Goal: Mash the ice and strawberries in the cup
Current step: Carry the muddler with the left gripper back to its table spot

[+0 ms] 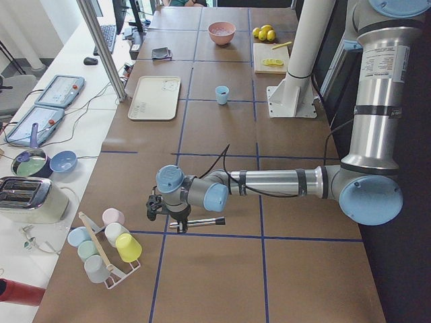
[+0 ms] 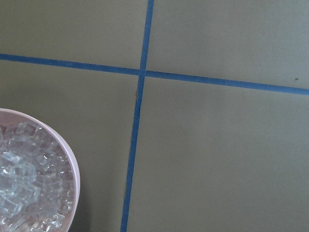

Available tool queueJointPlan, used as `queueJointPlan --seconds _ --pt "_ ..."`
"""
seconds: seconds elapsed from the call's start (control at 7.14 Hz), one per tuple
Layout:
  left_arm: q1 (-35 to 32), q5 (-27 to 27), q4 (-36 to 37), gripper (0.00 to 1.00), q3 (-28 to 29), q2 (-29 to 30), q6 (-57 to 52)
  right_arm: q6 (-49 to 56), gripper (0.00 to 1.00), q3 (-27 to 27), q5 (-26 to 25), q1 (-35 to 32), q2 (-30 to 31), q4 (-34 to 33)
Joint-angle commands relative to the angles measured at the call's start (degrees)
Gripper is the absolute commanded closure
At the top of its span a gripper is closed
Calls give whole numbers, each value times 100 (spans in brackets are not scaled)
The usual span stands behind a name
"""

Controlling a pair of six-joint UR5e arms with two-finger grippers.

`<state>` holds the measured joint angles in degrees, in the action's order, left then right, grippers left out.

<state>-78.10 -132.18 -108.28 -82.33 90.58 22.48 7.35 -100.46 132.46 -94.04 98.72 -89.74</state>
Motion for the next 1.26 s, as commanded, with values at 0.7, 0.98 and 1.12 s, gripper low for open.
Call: queueJointPlan --seconds 0.7,0.98,1.12 --pt "1199 26 -1001 81 50 -181 327 3 1 0 -1 -9 68 0" --pt "1288 35 -1072 67 41 -181 389 3 1 0 -1 -9 86 0" --pt "1306 35 -1072 43 41 -173 389 3 1 0 -1 -9 86 0"
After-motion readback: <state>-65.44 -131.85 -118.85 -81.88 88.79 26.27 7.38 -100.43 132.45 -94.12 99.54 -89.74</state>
